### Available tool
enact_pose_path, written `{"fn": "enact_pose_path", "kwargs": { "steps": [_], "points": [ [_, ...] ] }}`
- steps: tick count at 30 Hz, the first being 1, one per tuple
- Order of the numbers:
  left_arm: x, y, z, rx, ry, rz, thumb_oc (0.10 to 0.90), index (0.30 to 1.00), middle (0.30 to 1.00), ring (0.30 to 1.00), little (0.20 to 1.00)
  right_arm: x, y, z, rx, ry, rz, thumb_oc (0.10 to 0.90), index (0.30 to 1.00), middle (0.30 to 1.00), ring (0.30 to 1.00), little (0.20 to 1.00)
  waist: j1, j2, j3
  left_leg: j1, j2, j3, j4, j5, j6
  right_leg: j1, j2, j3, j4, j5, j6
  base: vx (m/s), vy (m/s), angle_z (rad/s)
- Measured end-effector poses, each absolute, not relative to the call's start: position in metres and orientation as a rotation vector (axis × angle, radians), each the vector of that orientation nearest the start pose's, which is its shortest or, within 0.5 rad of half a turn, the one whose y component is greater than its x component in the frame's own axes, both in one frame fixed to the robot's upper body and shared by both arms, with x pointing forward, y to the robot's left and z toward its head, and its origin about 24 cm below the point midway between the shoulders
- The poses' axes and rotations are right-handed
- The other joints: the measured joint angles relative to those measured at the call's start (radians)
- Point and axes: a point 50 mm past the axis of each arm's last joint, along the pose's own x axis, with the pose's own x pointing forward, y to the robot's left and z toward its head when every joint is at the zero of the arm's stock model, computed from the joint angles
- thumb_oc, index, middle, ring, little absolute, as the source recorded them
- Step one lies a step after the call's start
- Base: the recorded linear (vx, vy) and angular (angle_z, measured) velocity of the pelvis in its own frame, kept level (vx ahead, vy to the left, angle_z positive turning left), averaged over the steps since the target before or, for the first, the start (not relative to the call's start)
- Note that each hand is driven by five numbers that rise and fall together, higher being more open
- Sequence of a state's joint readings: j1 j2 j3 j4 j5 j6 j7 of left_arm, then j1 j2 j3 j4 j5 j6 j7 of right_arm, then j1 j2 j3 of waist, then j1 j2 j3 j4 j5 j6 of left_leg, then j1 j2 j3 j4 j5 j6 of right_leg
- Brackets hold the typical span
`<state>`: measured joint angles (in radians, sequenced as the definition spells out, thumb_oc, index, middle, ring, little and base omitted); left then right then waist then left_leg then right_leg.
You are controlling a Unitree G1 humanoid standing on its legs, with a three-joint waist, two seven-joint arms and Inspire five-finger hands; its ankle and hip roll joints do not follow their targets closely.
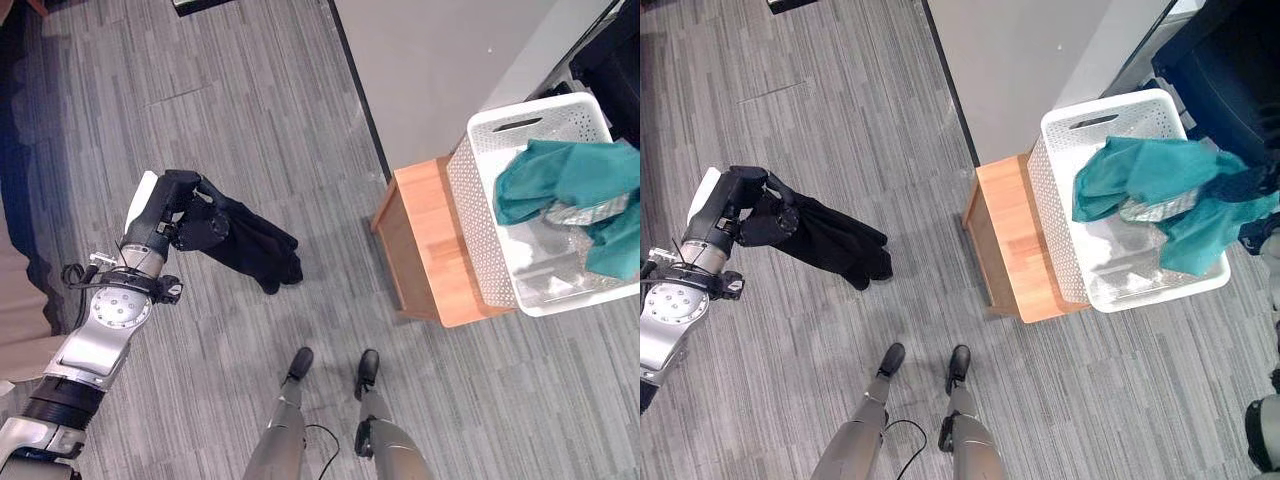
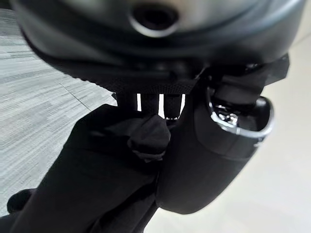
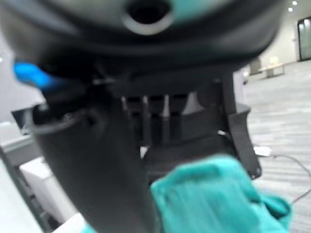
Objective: Pick up bed clothes into laundry basket.
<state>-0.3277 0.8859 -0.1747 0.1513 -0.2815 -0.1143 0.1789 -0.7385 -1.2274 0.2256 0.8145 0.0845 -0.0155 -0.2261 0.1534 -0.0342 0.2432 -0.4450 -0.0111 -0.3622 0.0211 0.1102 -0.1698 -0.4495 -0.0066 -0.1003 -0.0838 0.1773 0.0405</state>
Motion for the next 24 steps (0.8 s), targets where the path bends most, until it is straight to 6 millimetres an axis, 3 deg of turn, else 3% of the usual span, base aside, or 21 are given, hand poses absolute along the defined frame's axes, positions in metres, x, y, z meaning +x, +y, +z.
{"fn": "enact_pose_path", "kwargs": {
  "steps": [5, 9, 14, 19, 24],
  "points": [
    [0.302, 0.275, 0.166, 0.585, -0.278, 0.097, 0.4, 0.3, 0.3, 0.3, 0.3, 0.29, -0.42, 0.27, -1.032, -0.077, -0.745, 0.8, 0.9, 0.9, 0.9, 0.9, -0.005, 0.0, 0.0, 0.004, -0.003, 0.005, 0.005, 0.0, 0.0, 0.007, -0.008, 0.0, 0.001, 0.003, -0.004, 0.03, 0.008, 0.01],
    [0.299, 0.277, 0.16, 0.584, -0.258, 0.098, 0.4, 0.3, 0.3, 0.3, 0.3, 0.296, -0.405, 0.28, -1.074, -0.142, -0.706, 0.8, 0.9, 0.9, 0.9, 0.9, -0.01, -0.001, 0.001, 0.049, -0.004, 0.036, 0.007, 0.0, 0.0, 0.044, -0.012, 0.022, 0.001, 0.003, -0.004, 0.05, 0.043, -0.13],
    [0.29, 0.286, 0.15, 0.568, -0.22, 0.119, 0.4, 0.3, 0.3, 0.3, 0.3, 0.296, -0.386, 0.301, -1.133, -0.257, -0.672, 0.8, 0.9, 0.9, 0.9, 0.9, -0.068, -0.008, 0.004, 0.172, 0.005, 0.06, -0.022, -0.003, 0.002, 0.15, -0.012, 0.052, -0.003, -0.012, 0.017, 0.06, 0.064, -0.12],
    [0.289, 0.286, 0.153, 0.542, -0.241, 0.136, 0.4, 0.3, 0.3, 0.3, 0.3, 0.28, -0.394, 0.321, -1.135, -0.312, -0.748, 0.8, 0.9, 0.9, 0.9, 0.9, -0.095, -0.021, -0.001, 0.227, 0.029, 0.103, -0.065, -0.016, 0.022, 0.166, 0.008, 0.09, -0.003, -0.007, 0.013, 0.03, 0.082, -0.25],
    [0.288, 0.283, 0.146, 0.514, -0.22, 0.121, 0.4, 0.3, 0.3, 0.3, 0.3, 0.274, -0.398, 0.309, -1.162, -0.276, -0.736, 0.8, 0.9, 0.9, 0.9, 0.9, -0.119, -0.026, -0.005, 0.279, 0.032, 0.149, -0.067, -0.041, 0.062, 0.195, 0.02, 0.135, -0.002, 0.0, 0.008, 0.0, 0.095, -0.32]
  ]
}}
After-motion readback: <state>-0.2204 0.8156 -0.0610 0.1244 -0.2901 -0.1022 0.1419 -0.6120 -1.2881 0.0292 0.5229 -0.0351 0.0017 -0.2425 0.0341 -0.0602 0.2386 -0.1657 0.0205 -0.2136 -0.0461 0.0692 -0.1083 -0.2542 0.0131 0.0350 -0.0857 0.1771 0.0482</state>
